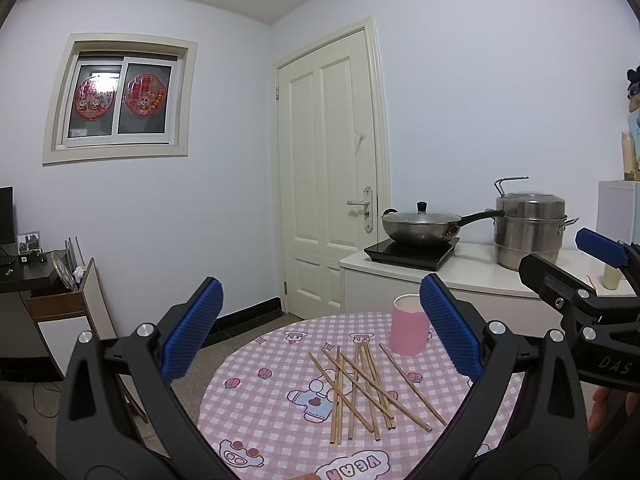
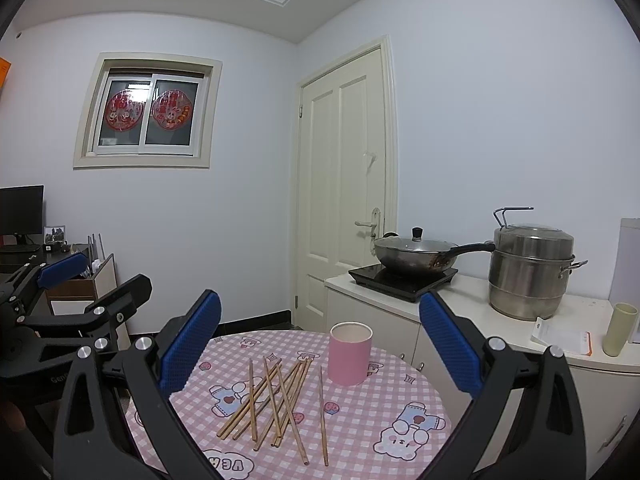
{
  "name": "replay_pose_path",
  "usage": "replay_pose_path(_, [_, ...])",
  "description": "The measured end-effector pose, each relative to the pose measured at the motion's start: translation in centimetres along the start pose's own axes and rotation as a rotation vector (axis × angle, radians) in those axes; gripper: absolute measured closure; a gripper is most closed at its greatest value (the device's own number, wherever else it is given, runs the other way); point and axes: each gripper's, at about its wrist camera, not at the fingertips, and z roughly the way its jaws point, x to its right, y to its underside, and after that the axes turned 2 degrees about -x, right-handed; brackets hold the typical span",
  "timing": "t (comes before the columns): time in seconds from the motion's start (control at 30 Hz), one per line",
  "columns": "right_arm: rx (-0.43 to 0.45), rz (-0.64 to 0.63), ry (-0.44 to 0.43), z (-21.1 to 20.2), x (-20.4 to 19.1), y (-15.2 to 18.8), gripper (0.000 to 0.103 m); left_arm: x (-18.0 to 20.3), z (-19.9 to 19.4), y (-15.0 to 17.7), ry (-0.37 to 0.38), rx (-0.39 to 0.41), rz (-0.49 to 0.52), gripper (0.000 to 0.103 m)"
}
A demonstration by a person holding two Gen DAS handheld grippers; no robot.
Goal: Organize utensils
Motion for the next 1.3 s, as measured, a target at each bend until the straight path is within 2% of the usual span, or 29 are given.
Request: replay_pose_path(1.3, [-0.012, 0.004, -0.002, 0.3, 0.0, 1.0, 0.007, 0.0, 0.3, 0.8, 0.001, -0.016, 0.003, 0.006])
